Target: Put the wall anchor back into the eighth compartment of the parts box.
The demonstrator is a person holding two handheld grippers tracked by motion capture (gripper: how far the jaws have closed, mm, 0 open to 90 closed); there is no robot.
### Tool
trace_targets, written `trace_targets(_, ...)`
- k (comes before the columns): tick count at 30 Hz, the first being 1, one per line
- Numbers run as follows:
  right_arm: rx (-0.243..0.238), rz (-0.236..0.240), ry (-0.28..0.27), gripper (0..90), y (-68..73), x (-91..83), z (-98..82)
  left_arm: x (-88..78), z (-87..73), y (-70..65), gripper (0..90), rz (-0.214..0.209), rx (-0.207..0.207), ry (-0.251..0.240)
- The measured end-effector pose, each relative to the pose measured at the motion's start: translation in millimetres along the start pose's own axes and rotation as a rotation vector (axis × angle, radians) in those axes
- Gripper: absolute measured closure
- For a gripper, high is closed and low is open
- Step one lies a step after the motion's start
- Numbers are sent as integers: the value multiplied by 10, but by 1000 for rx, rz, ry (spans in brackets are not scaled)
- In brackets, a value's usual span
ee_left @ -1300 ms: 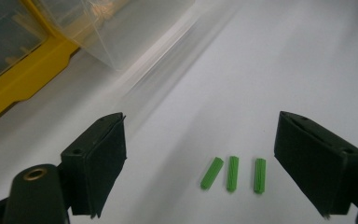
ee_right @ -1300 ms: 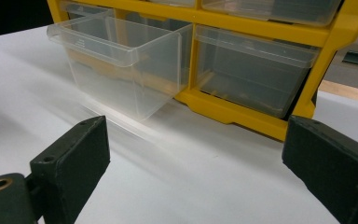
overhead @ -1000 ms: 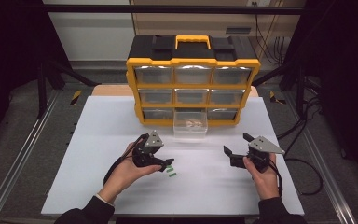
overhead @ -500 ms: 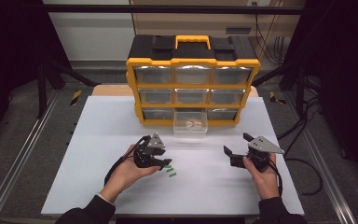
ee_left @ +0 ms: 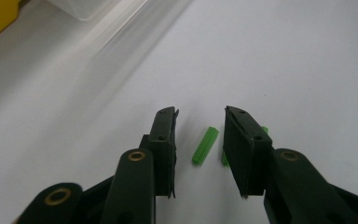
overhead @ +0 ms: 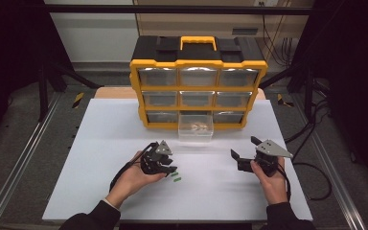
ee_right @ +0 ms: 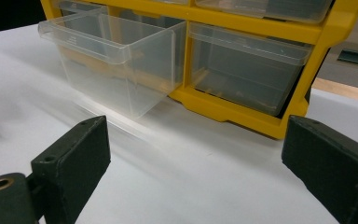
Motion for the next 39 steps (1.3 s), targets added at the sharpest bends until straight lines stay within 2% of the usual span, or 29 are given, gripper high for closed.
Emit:
trace_targets(3,-11,-2,-4,81,-10,5,0,19,-23,3,662,-2,5,18)
trace_targets(6,2,3,-4,83,0,2,1,38,-39,-15,665,-11,-8,29)
trace_targets(9,-9,4,-4,83,-4,10,-4,49,-58,-10,671,-14,8,50)
trace_targets(11,-13,5,-4,83,-1,14,-3,61,-58,-19,682,-19,8,49)
trace_targets(12,-11,5,-4,83,0,14,-3,71,-51,-35,683,-24,-6,42)
trace_targets(15,-11,7,-6,84,-2,8,-3,77,-59,-21,692,-18,3,54)
trace_targets(18,-16,21,-14,87,8,7,3,86,-57,-27,700,-18,-16,44)
trace_targets(23,-28,22,-23,92,23,12,12,79,-68,3,707,-13,-7,50)
trace_targets(28,-39,26,-65,95,36,-8,54,91,-72,-6,721,-18,-20,46)
trace_targets(30,-32,28,-89,95,43,-14,73,95,-74,-9,725,-18,-18,47)
trace_targets(39,-27,25,-91,94,33,-18,73,108,-80,-10,755,-11,-1,59)
Point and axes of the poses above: each handheld gripper's, and its own axes: x roughly forward along the jaws, z roughly out of its top, y roughly to its left, the point moved 7 cm from there along x, roughly forward along the jaws, and after that the axes turned 8 degrees about z, right-handed, at the moved point
